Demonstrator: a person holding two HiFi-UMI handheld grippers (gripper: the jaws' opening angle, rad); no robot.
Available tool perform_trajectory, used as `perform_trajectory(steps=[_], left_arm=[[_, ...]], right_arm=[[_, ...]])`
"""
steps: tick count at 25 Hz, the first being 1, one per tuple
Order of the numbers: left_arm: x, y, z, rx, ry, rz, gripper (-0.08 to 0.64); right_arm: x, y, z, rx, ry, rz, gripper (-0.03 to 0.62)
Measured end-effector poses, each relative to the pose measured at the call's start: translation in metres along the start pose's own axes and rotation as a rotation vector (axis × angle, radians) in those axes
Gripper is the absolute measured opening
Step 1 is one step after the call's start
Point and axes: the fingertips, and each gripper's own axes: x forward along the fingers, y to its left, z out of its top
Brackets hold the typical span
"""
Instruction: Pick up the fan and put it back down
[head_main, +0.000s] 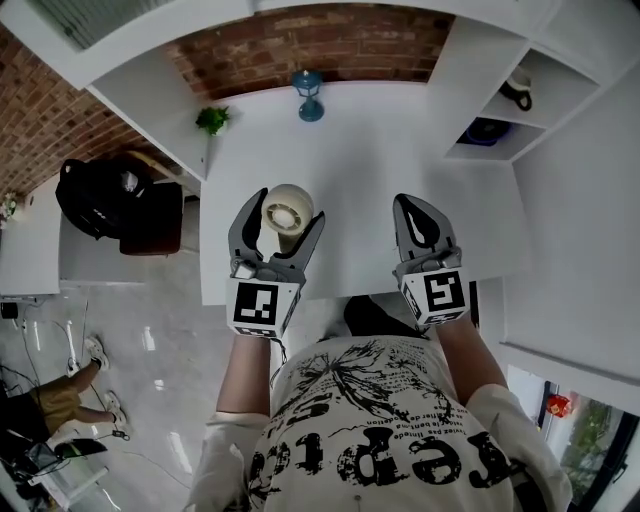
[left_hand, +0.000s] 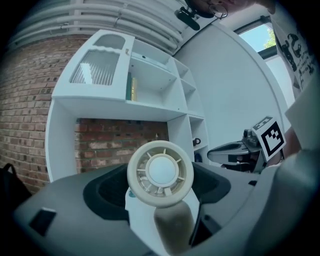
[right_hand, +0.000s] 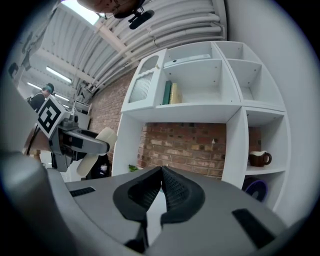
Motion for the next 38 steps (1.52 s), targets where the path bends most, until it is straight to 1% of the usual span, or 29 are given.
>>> perform_trajectory(steps=[2, 5, 8, 11, 15, 19, 22, 26, 32, 38], left_arm=[[0.016, 0.000, -0.019, -0.011, 0.040, -0.001, 0.377], [0.039, 0.002, -0.052, -0.024, 0.093, 0.011, 0.377], [0.063, 0.002, -0.088, -0.036, 0.159, 0.007, 0.377], [0.085, 0.000, -0.122, -0.049, 0.245, -0.013, 0.377], [0.110, -0.009, -0.168, -0.094, 0.370, -0.047, 0.377], [0.132, -0.015, -0.203, -0.116, 0.440, -0.052, 0.377], [0.147, -0.016, -0.227, -0.125, 0.487, -0.043, 0.377], [0.161, -0.014, -0.255, -0.149, 0.560, -0.041, 0.377], [0.176, -0.018, -0.282, -0.204, 0.642, -0.061, 0.377], [0.183, -0.019, -0.302, -0.203, 0.722, -0.054, 0.377]], right_arm=[[0.008, -0.009, -0.009, 0.016, 0.018, -0.007, 0.015], [0.019, -0.019, -0.022, 0.032, 0.039, 0.004, 0.015], [0.032, -0.028, -0.038, 0.025, 0.054, 0.019, 0.015], [0.046, -0.035, -0.057, 0.010, 0.083, 0.035, 0.015], [0.060, -0.046, -0.082, 0.022, 0.132, 0.054, 0.015], [0.071, -0.058, -0.103, 0.041, 0.168, 0.068, 0.015], [0.079, -0.070, -0.117, 0.075, 0.199, 0.066, 0.015], [0.089, -0.082, -0.128, 0.105, 0.214, 0.069, 0.015], [0.104, -0.099, -0.134, 0.113, 0.213, 0.084, 0.015], [0.117, -0.111, -0.132, 0.112, 0.202, 0.100, 0.015]])
